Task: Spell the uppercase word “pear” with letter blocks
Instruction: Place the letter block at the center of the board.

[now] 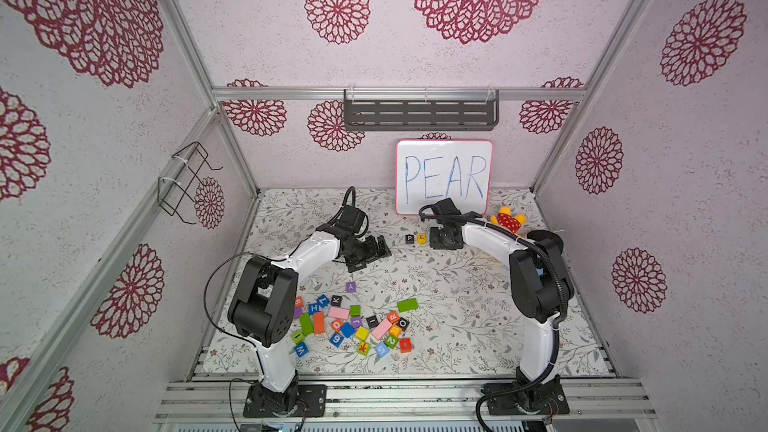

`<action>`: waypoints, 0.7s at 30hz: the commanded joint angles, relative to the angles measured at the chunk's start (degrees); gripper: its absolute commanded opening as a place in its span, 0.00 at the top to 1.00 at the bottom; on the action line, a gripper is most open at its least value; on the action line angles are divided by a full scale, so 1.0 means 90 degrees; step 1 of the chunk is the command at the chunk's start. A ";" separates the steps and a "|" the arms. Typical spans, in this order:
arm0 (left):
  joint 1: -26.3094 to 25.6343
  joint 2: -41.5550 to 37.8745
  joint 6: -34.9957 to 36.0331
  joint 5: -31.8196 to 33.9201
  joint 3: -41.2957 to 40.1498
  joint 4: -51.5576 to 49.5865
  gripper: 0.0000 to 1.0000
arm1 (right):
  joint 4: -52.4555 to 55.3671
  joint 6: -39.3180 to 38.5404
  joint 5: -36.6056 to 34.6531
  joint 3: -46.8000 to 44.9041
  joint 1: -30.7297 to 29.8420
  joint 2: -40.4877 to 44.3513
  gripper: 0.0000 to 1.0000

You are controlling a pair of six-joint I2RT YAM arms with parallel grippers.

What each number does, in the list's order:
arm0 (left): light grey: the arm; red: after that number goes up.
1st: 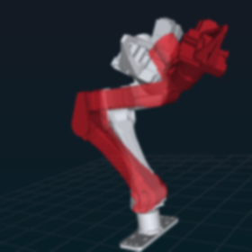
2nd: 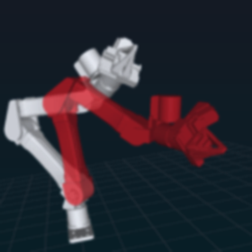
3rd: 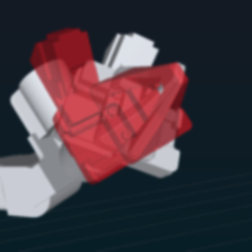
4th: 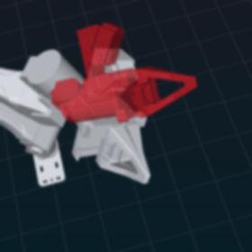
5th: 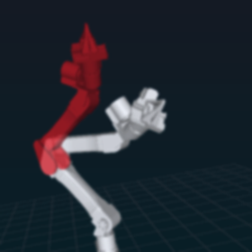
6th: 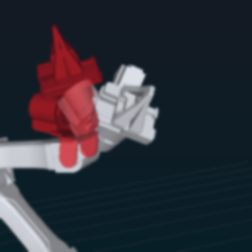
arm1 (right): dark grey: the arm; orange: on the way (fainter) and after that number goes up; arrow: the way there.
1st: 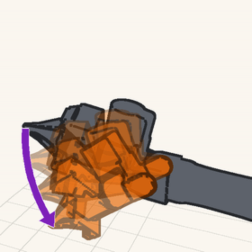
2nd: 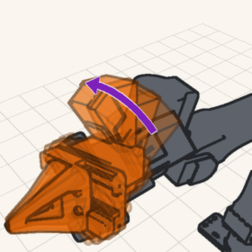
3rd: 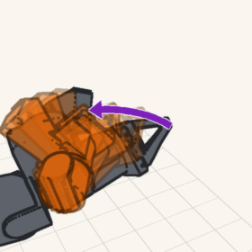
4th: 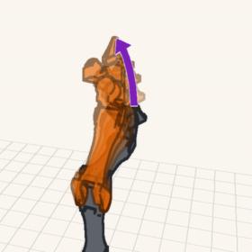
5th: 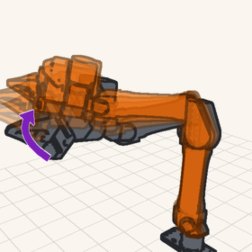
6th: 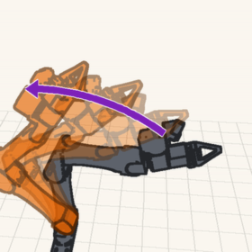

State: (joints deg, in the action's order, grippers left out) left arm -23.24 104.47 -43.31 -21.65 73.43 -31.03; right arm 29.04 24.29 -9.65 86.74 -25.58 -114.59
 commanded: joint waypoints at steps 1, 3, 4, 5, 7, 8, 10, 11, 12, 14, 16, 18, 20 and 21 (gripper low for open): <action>0.0070 -0.0141 0.0073 -0.0114 0.0064 0.0155 0.02 | 0.0026 -0.0196 0.0154 0.0321 0.0108 0.0046 0.73; 0.0083 -0.0134 0.0039 -0.0124 0.0055 0.0204 0.02 | 0.0042 -0.0280 0.0244 0.0485 0.0111 -0.0119 0.73; 0.0076 -0.0136 0.0022 -0.0132 0.0060 0.0222 0.02 | 0.0078 -0.0317 0.0261 0.0582 0.0120 -0.0209 0.73; 0.0083 -0.0139 0.0018 -0.0134 0.0054 0.0232 0.02 | 0.0136 -0.0373 0.0276 0.0725 0.0123 -0.0331 0.73; 0.0088 -0.0139 0.0000 -0.0134 0.0054 0.0253 0.02 | 0.0213 -0.0488 0.0314 0.0940 0.0129 -0.0521 0.73; 0.0083 -0.0128 -0.0010 -0.0134 0.0063 0.0254 0.02 | 0.0244 -0.0524 0.0329 0.1024 0.0136 -0.0601 0.73; 0.0100 -0.0103 -0.0012 -0.0153 0.0093 0.0254 0.02 | 0.0313 -0.0580 0.0372 0.1215 0.0164 -0.0773 0.73; 0.0094 -0.0079 -0.0022 -0.0163 0.0108 0.0254 0.02 | 0.0328 -0.0594 0.0393 0.1281 0.0175 -0.0842 0.73; 0.0098 -0.0075 -0.0022 -0.0163 0.0121 0.0254 0.02 | 0.0343 -0.0599 0.0426 0.1349 0.0201 -0.0911 0.73; 0.0098 -0.0060 -0.0032 -0.0173 0.0137 0.0254 0.02 | 0.0348 -0.0600 0.0499 0.1457 0.0224 -0.1019 0.73; 0.0099 -0.0045 -0.0047 -0.0182 0.0142 0.0245 0.02 | 0.0348 -0.0578 0.0572 0.1545 0.0252 -0.1120 0.73; 0.0095 -0.0048 -0.0043 -0.0182 0.0142 0.0237 0.02 | 0.0376 -0.0571 0.0583 0.1616 0.0274 -0.1201 0.73; 0.0111 -0.0066 -0.0042 -0.0163 0.0125 0.0230 0.02 | 0.0364 -0.0551 0.0648 0.1642 0.0306 -0.1257 0.73; 0.0112 -0.0075 -0.0045 -0.0154 0.0113 0.0233 0.02 | 0.0348 -0.0561 0.0681 0.1656 0.0317 -0.1278 0.73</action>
State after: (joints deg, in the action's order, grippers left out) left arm -22.92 104.47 -43.64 -22.70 73.56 -30.22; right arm 31.14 20.27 -4.60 99.66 -23.51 -126.23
